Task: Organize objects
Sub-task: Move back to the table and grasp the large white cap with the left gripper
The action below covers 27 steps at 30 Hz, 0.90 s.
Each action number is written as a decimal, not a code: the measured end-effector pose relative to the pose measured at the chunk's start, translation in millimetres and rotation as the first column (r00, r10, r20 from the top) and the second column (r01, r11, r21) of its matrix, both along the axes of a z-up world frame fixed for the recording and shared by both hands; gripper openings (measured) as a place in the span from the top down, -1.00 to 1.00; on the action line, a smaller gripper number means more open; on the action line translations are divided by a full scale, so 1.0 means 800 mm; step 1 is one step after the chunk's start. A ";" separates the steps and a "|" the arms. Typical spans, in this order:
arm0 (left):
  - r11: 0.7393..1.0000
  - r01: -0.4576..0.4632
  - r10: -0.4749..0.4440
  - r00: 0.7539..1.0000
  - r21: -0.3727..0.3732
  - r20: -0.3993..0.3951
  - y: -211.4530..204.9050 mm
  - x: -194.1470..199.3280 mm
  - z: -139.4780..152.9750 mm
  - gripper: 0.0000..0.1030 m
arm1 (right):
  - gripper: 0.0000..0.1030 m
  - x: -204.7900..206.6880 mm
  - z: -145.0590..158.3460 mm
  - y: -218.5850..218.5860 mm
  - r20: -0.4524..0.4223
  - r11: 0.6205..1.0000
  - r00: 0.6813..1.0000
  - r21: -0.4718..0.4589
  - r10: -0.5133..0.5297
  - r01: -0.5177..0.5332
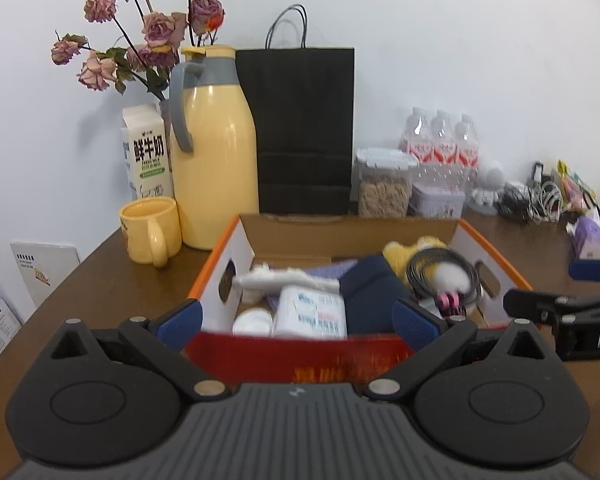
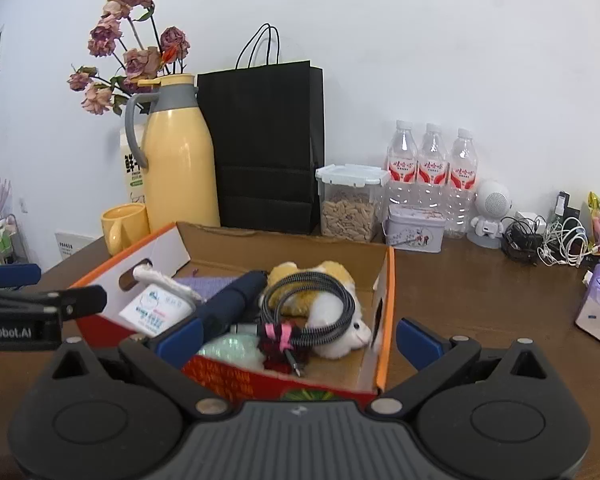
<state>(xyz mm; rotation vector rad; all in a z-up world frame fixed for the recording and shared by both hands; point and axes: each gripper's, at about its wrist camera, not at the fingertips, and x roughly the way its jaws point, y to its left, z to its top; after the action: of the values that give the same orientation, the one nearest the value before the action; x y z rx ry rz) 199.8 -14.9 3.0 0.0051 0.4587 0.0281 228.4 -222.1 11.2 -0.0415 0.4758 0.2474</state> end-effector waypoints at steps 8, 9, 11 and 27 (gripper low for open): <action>1.000 0.010 -0.010 0.995 0.001 -0.095 -0.018 -0.024 -0.036 -1.00 | -1.00 -0.023 -0.020 -0.012 -0.041 0.999 0.999 -0.027 0.019 -0.020; 1.000 0.014 -0.014 0.994 0.000 -0.107 -0.020 -0.027 -0.041 -1.00 | -1.00 -0.026 -0.024 -0.014 -0.048 0.999 0.999 -0.032 0.022 -0.024; 1.000 0.022 -0.022 0.991 0.002 -0.131 -0.026 -0.032 -0.051 -1.00 | -1.00 -0.029 -0.031 -0.015 -0.061 0.999 0.998 -0.041 0.027 -0.029; 0.996 0.094 -0.090 0.972 0.006 -0.216 -0.059 -0.054 -0.094 -0.89 | -1.00 -0.036 -0.082 -0.027 -0.147 0.998 0.989 -0.054 0.028 -0.037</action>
<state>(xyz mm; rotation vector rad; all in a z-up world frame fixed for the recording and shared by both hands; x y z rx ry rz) 156.5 -62.0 -71.9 0.0457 0.6746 -0.0604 199.6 -243.7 -54.3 -0.0869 0.6288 0.2700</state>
